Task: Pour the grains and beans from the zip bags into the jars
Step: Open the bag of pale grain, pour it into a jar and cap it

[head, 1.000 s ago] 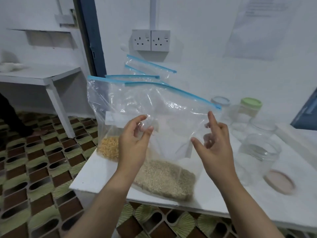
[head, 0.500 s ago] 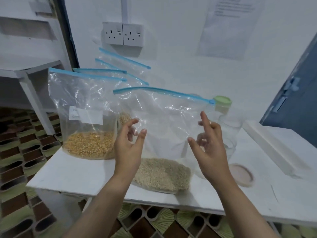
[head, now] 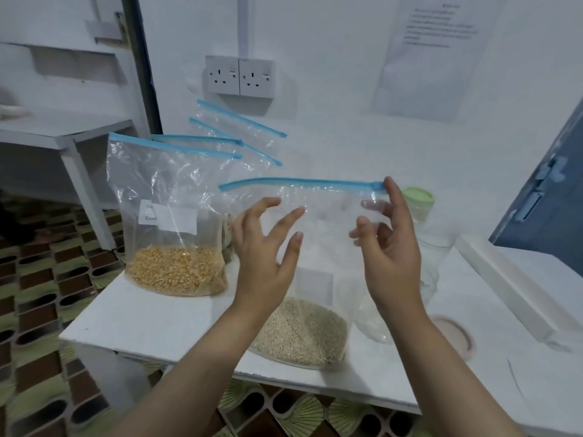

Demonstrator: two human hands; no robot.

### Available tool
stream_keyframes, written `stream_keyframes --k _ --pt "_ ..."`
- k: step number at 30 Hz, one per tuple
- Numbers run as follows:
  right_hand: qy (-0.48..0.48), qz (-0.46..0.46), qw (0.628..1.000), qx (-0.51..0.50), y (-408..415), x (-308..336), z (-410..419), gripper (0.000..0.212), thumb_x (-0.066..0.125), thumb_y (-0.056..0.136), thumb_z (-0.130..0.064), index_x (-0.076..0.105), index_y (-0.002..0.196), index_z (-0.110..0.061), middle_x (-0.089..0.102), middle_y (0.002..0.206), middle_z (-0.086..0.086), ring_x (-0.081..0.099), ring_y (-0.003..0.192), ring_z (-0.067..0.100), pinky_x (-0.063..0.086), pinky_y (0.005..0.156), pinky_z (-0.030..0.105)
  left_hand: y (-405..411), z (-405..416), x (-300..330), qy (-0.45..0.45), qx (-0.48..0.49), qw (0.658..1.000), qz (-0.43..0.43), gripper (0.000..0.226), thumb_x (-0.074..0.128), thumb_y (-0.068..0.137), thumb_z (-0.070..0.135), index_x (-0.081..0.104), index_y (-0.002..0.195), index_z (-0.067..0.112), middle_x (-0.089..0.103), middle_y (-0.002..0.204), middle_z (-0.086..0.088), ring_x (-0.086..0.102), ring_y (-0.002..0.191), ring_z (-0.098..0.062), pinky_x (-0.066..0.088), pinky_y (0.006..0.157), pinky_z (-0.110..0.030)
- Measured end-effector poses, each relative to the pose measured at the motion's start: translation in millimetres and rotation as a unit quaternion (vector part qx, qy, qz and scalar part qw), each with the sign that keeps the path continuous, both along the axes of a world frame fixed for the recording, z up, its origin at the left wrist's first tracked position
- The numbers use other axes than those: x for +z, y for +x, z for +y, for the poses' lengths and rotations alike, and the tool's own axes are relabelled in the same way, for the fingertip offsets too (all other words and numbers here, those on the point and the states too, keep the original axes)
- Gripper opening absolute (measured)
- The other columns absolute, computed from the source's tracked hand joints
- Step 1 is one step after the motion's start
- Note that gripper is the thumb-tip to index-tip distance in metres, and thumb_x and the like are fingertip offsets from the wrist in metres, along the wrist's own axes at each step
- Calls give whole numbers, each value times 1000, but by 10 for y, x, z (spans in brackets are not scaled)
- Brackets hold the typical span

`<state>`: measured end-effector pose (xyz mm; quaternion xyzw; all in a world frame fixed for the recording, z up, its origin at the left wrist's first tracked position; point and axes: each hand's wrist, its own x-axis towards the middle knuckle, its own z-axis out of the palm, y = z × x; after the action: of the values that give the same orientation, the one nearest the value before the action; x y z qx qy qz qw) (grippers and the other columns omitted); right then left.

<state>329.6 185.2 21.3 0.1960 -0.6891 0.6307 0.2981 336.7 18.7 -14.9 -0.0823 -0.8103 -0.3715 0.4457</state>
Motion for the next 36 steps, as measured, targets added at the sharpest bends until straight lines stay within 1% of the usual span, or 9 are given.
stream_keyframes --k 2,5,8,12,16,19,27,32,36 --pt "-7 15 1000 -4 -31 112 -5 43 58 99 -10 50 135 -33 62 107 -9 63 73 18 53 74 25 -60 92 155 -13 -28 1000 2 33 52 100 32 60 132 33 45 139 8 30 132 -15 23 112 -34" --pt "-15 14 1000 11 -52 237 11 28 62 98 -13 58 122 -27 64 100 -4 64 73 16 53 74 31 -124 205 392 -20 -66 998 12 30 54 99 30 63 127 29 52 137 10 36 133 -16 21 108 -28" --pt "4 19 999 32 -35 282 55 24 65 96 -12 59 115 -26 64 99 2 64 79 17 54 79 41 -134 291 568 -21 -67 997 34 24 59 96 33 68 118 31 61 127 17 42 131 -11 24 104 -33" --pt "16 39 998 38 17 281 117 23 65 96 -11 60 114 -25 68 100 -7 65 94 19 53 88 52 -92 385 696 -6 -85 996 39 17 65 92 39 70 106 32 67 110 21 50 123 -5 26 103 -43" --pt "25 45 997 50 81 265 225 16 59 99 -13 60 112 -23 68 94 -9 65 89 18 51 87 36 -27 507 770 9 -107 993 52 12 69 88 40 69 96 31 60 94 30 53 109 0 28 100 -41" --pt "4 40 997 66 94 273 291 15 58 99 -9 61 109 -20 65 94 -3 64 85 20 49 83 26 3 585 791 7 -138 990 37 11 66 89 39 66 96 31 61 93 28 52 106 3 27 98 -37" --pt "-38 30 996 80 39 261 339 15 57 97 -2 60 110 -10 71 86 -4 70 90 17 51 86 22 -86 586 832 -10 -140 990 21 10 65 88 39 56 92 39 59 90 30 49 104 2 21 93 -31" --pt "-85 -5 995 54 -159 203 485 16 57 98 -3 62 112 -9 69 82 -5 69 88 13 50 85 19 -288 226 769 -12 -77 997 14 9 63 85 39 55 89 42 56 87 36 45 102 5 19 90 -29" --pt "-85 -52 995 -1 -370 107 632 16 57 98 -2 62 113 -5 68 82 1 69 85 10 50 84 18 -482 -259 703 -35 39 999 1 10 65 88 32 56 90 37 52 88 32 42 109 -5 14 96 -33"
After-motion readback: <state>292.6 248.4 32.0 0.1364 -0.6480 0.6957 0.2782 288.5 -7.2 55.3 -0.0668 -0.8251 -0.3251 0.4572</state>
